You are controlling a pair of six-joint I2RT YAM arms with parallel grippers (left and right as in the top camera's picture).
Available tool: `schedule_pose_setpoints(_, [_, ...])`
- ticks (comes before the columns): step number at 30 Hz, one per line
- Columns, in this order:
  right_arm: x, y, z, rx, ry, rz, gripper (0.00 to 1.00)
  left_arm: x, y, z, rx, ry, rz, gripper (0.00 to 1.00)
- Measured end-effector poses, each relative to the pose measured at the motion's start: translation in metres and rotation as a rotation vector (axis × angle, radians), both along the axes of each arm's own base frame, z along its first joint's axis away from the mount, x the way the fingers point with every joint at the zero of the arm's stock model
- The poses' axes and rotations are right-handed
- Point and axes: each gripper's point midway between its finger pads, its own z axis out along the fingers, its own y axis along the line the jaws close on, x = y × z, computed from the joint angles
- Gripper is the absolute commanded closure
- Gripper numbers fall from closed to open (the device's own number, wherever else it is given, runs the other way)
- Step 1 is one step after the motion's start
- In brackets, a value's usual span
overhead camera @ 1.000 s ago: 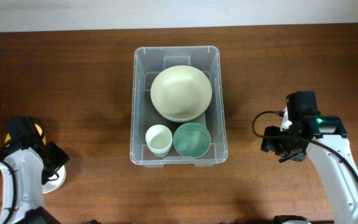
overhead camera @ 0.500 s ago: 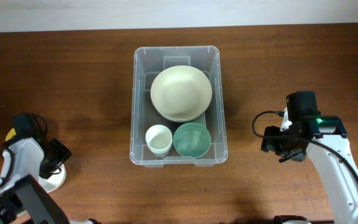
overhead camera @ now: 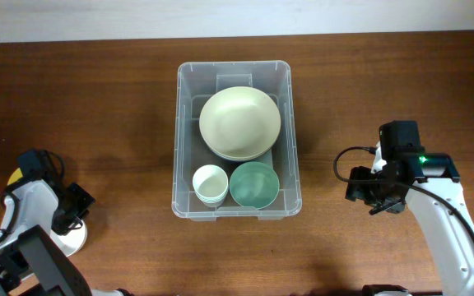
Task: Pack container
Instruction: 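Grasp the white bowl rim with the left gripper, then lift the white bowl and place it onto the mint-green bowl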
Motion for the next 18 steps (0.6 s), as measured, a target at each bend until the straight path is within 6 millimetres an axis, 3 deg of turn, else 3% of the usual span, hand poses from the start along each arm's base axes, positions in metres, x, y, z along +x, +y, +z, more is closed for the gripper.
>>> schedule_pose_setpoints(5, [0.0,0.0,0.0,0.0,-0.001,-0.001,0.35,0.004,-0.024,0.015,-0.059,0.032,-0.064,1.0])
schedule_pose_setpoints(8, [0.0,0.0,0.0,0.0,-0.001,0.0,0.35,0.022,-0.047,0.041,-0.072,-0.01,-0.153,1.0])
schedule_pose_setpoints(11, [0.0,0.0,0.0,0.0,-0.001,-0.004,0.34,0.054,-0.072,0.09,-0.039,-0.129,-0.284,0.99])
schedule_pose_setpoints(13, [0.001,0.0,0.0,0.001,-0.005,-0.008,0.34,0.074,-0.093,0.133,-0.008,-0.224,-0.391,0.99])
schedule_pose_setpoints(18, [0.003,0.0,0.0,0.0,-0.012,-0.009,0.34,0.103,-0.161,0.219,0.039,-0.421,-0.685,0.99])
